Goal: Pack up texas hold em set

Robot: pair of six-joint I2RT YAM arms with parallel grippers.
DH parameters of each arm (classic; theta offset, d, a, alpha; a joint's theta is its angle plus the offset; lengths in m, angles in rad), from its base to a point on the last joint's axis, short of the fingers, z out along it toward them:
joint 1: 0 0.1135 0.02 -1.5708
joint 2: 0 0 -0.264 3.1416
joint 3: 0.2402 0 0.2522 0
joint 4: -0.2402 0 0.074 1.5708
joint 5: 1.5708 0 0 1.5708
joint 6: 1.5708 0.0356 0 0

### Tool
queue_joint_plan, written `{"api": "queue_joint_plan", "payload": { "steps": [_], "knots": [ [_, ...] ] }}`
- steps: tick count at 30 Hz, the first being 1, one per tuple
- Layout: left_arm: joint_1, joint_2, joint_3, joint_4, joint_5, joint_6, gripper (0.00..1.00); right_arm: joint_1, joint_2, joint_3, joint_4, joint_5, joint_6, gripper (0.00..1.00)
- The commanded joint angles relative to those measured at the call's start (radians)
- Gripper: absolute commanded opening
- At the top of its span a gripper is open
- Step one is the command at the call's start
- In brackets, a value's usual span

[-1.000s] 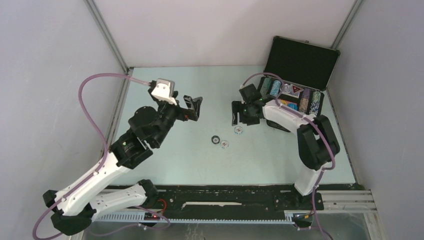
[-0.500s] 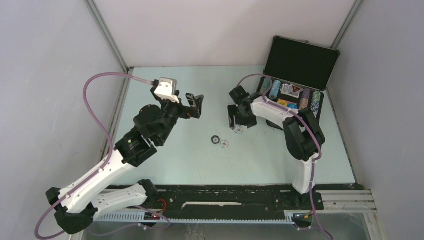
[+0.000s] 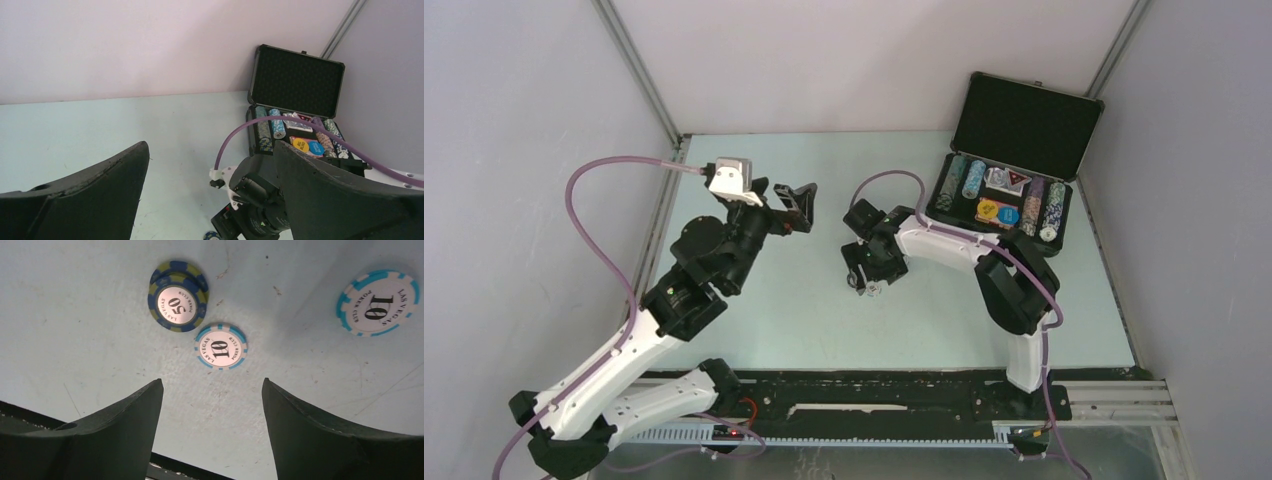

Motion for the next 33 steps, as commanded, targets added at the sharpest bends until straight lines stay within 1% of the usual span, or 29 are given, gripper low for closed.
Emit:
{"api": "queue_joint_plan", "payload": {
  "steps": [1, 7, 14, 21, 27, 33],
  "knots": [
    [0.008, -0.004, -0.023, 0.044, -0.002, -0.015, 1.0, 0.013, 0.013, 0.021, -0.007, -0.032, -0.042, 0.81],
    [0.015, 0.006, -0.022, 0.044, 0.002, -0.016, 1.0, 0.03, 0.073, 0.063, -0.034, 0.011, -0.046, 0.78],
    [0.015, 0.007, -0.023, 0.044, 0.002, -0.016, 1.0, 0.029, 0.133, 0.112, -0.044, 0.073, -0.055, 0.76],
    [0.019, 0.007, -0.022, 0.045, 0.005, -0.015, 1.0, 0.01, 0.149, 0.106, -0.023, 0.051, -0.051, 0.68],
    [0.031, 0.008, -0.021, 0.045, 0.021, -0.025, 1.0, 0.012, 0.143, 0.083, 0.0, 0.046, -0.052, 0.62],
    [0.035, 0.016, -0.02, 0.041, 0.028, -0.029, 1.0, 0.02, 0.149, 0.1, 0.007, 0.051, -0.052, 0.55]
  ]
}}
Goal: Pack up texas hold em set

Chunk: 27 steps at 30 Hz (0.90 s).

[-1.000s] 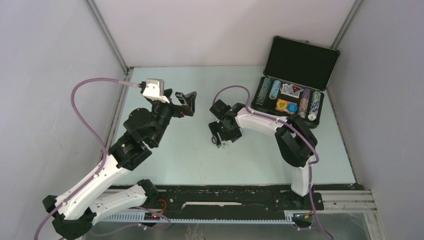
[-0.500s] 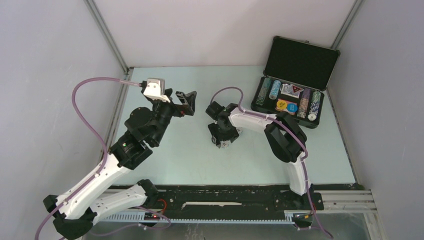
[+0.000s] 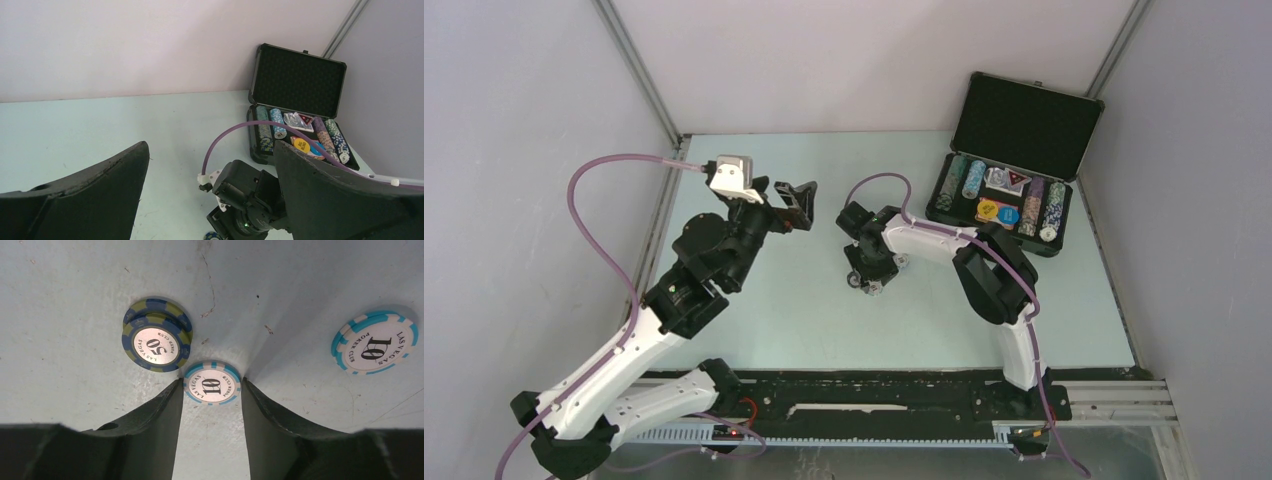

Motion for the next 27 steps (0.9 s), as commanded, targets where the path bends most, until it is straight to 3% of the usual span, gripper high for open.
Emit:
{"api": "queue_joint_plan", "payload": {
  "steps": [1, 7, 12, 27],
  "knots": [
    [0.008, 0.006, -0.02, 0.032, 0.009, -0.019, 1.0, 0.009, 0.018, 0.021, 0.025, 0.014, -0.008, 0.53],
    [0.009, 0.004, -0.019, 0.032, 0.011, -0.021, 1.0, 0.005, -0.046, 0.018, 0.012, 0.065, -0.017, 0.37],
    [0.011, 0.003, -0.02, 0.033, 0.011, -0.022, 1.0, -0.027, -0.115, 0.017, 0.015, 0.078, -0.015, 0.31],
    [0.033, 0.012, -0.018, 0.032, 0.035, -0.038, 1.0, -0.245, -0.131, 0.008, 0.018, 0.036, -0.075, 0.33]
  ]
}}
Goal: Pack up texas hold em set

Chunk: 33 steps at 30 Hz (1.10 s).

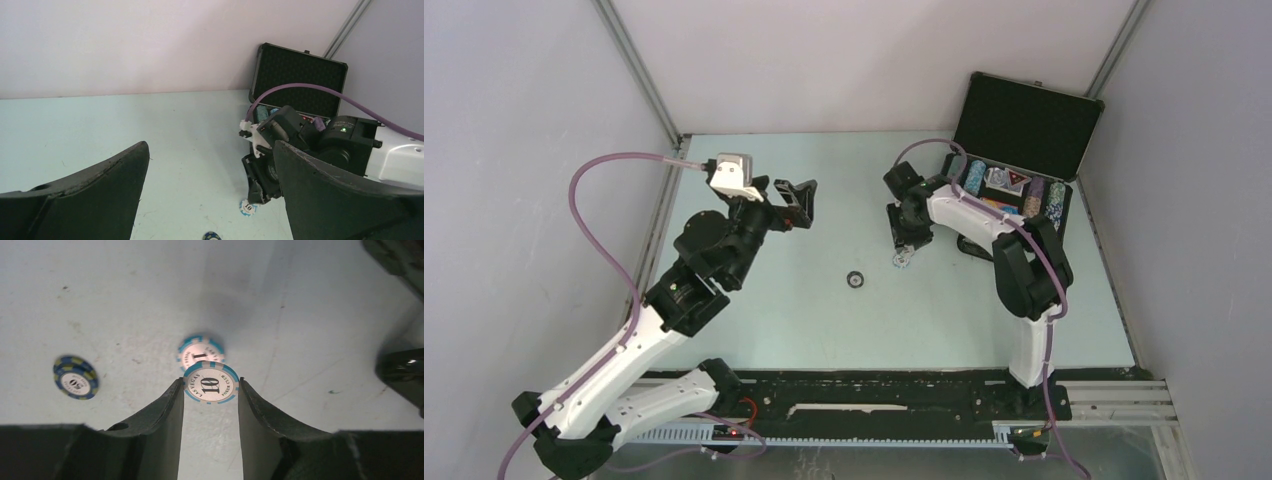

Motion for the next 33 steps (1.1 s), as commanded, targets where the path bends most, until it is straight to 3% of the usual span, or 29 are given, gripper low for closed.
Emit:
{"api": "queue_joint_plan", "payload": {
  "steps": [1, 33],
  "knots": [
    [0.022, 0.006, -0.018, 0.032, 0.025, -0.026, 1.0, -0.026, -0.008, 0.016, 0.011, -0.01, -0.043, 0.34],
    [0.123, 0.02, -0.011, 0.027, 0.139, -0.096, 1.0, -0.022, 0.102, 0.07, -0.002, -0.024, -0.054, 0.46]
  ]
}}
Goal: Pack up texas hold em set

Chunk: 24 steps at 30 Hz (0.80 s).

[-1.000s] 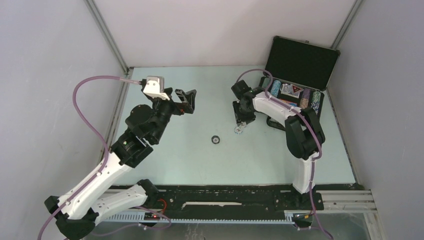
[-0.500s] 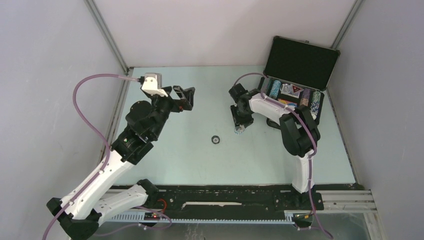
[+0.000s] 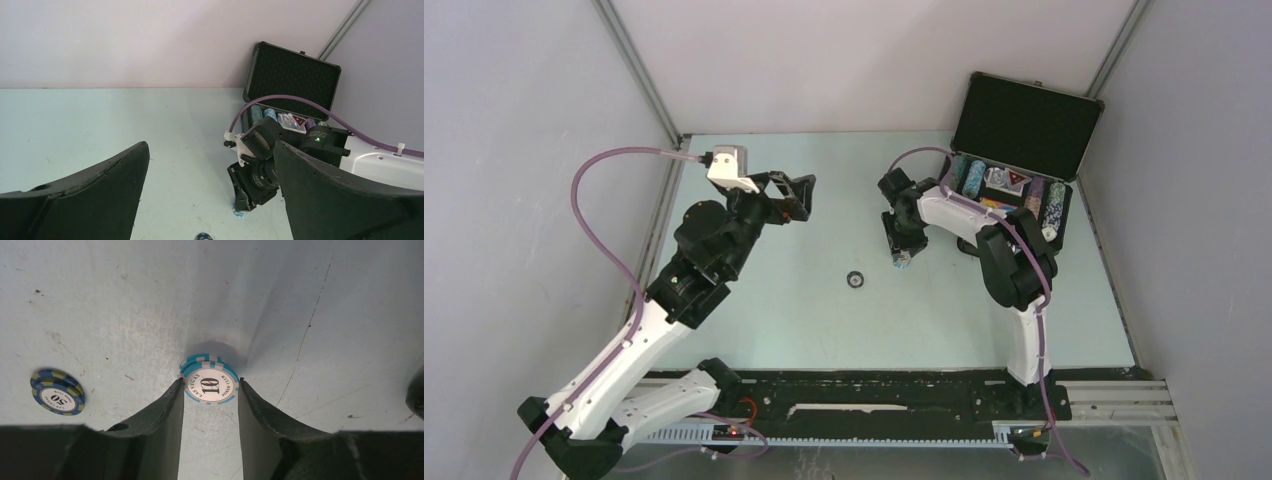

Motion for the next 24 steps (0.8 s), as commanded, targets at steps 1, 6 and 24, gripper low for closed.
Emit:
{"api": "queue_joint_plan", "payload": {
  "steps": [1, 6, 24],
  "knots": [
    [0.014, -0.007, -0.011, 0.028, 0.016, -0.018, 1.0, 0.004, -0.004, 0.038, -0.007, 0.005, -0.018, 0.47],
    [0.023, -0.007, -0.011, 0.028, 0.024, -0.022, 1.0, 0.009, -0.009, 0.041, -0.004, -0.01, -0.019, 0.59],
    [0.033, -0.013, -0.01, 0.027, 0.031, -0.026, 0.99, 0.017, 0.054, 0.065, -0.022, 0.007, 0.002, 0.7]
  ]
}}
